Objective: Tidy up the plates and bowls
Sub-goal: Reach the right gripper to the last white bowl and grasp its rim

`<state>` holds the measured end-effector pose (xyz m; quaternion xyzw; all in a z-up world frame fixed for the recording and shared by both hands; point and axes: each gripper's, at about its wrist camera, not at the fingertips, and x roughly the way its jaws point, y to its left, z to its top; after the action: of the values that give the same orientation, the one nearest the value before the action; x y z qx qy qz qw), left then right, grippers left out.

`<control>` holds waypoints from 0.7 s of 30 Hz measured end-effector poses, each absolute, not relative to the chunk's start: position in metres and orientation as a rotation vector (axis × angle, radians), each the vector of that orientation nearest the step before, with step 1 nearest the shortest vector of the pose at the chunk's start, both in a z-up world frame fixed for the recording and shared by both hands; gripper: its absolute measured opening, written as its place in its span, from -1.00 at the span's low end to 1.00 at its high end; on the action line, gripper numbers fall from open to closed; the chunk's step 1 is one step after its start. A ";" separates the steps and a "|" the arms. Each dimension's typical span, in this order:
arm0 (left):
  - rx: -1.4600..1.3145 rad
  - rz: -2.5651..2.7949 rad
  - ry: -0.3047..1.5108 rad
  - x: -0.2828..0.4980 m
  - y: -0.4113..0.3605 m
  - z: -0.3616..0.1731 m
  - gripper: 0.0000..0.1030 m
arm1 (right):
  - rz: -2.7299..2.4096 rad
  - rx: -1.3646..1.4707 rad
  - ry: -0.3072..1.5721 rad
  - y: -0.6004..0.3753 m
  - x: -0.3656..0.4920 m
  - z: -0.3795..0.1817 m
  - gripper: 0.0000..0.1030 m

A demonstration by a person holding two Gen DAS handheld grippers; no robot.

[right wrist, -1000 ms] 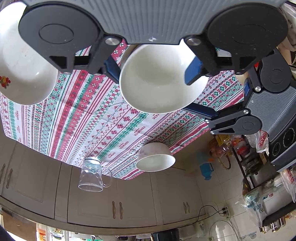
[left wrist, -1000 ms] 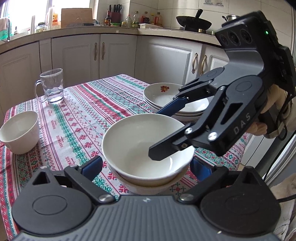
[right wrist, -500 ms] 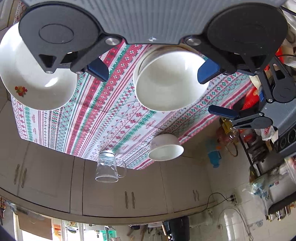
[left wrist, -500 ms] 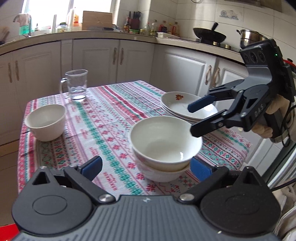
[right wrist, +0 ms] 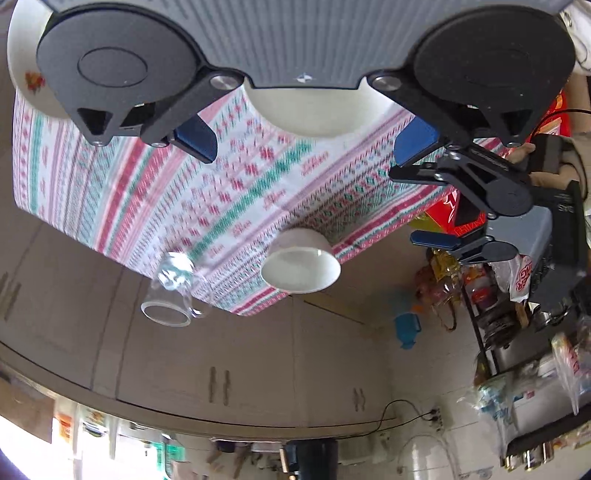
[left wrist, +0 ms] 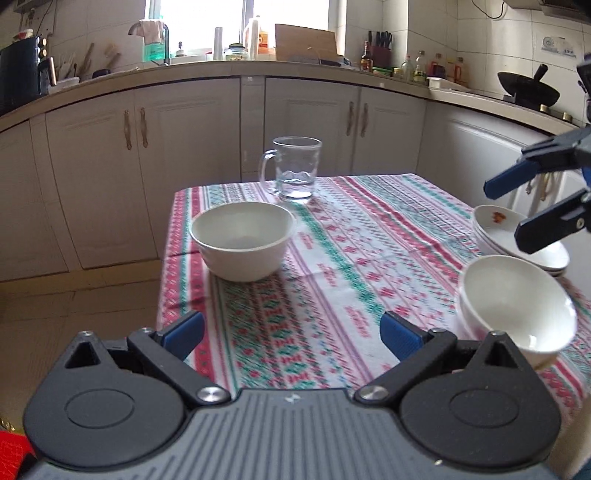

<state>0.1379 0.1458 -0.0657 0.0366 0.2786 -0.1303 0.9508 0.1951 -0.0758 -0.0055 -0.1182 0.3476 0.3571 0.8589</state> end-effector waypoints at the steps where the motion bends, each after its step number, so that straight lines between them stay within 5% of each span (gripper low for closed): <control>1: 0.082 -0.259 0.566 0.143 0.147 -0.066 0.96 | 0.758 -0.259 0.732 -0.070 0.201 -0.003 1.00; 21: 0.115 -0.272 0.497 0.231 0.160 -0.088 0.95 | 0.904 -0.433 0.853 0.023 0.337 -0.007 0.99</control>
<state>0.2307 0.1595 -0.0880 0.0565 0.2452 -0.1341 0.9585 0.3366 0.0228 -0.0070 -0.2011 0.3963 0.4200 0.7913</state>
